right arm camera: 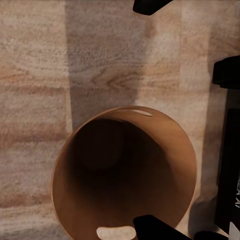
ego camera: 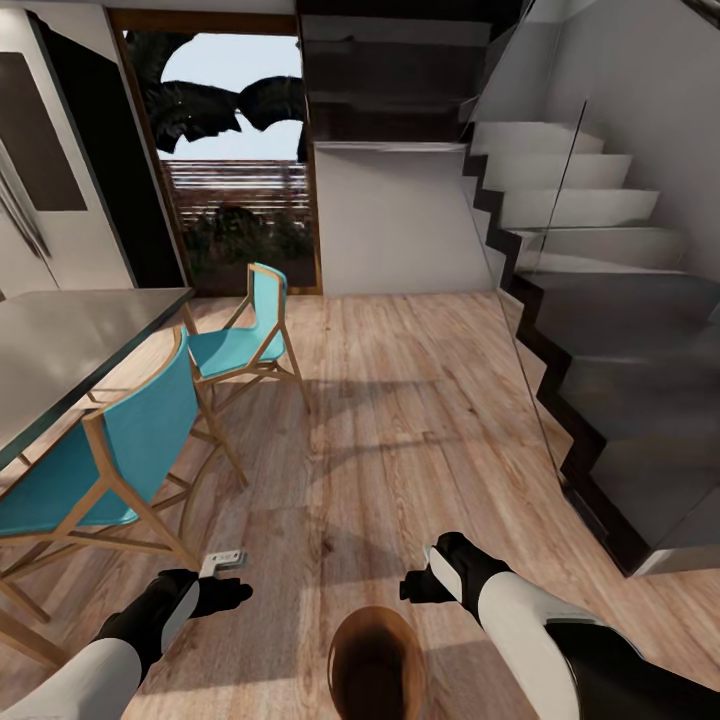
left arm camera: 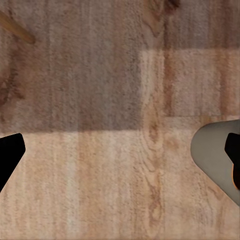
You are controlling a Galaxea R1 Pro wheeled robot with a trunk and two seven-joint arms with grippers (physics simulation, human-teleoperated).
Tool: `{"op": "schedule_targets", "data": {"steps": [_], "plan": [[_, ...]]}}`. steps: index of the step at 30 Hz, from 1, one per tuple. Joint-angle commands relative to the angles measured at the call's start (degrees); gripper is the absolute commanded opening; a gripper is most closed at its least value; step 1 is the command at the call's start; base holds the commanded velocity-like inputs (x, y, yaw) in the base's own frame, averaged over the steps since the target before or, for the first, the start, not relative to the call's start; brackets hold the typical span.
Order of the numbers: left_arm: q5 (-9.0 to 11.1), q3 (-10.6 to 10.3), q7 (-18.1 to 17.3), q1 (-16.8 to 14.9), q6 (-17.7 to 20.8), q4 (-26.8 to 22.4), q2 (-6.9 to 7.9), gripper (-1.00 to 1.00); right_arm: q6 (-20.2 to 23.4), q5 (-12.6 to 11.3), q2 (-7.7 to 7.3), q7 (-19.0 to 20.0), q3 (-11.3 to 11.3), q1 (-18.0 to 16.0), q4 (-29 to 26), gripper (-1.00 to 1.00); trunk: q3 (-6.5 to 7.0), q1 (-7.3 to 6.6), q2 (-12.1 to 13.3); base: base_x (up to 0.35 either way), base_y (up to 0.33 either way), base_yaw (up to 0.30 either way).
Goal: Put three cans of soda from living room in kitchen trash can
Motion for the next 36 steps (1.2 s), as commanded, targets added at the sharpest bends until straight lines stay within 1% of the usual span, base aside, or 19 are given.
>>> {"op": "schedule_targets", "data": {"steps": [1,13,36], "plan": [[0.00,0.00,0.01,0.00,0.00,0.00,-0.01,1.00,0.00,0.00,0.00,0.00,0.01,0.00,0.00,1.00,-0.02,0.00,0.00,0.002,0.000,0.000],[0.01,0.02,0.11,0.00,0.05,-0.01,-0.41,1.00,0.00,0.00,0.02,0.00,0.03,0.00,0.01,1.00,-0.25,0.00,0.00,0.001,0.000,0.000],[0.01,0.03,0.03,0.00,0.09,-0.01,-0.49,1.00,0.00,0.00,0.07,0.01,0.03,0.00,0.01,1.00,-4.83,5.05,-9.23,0.000,0.000,0.000]]}}
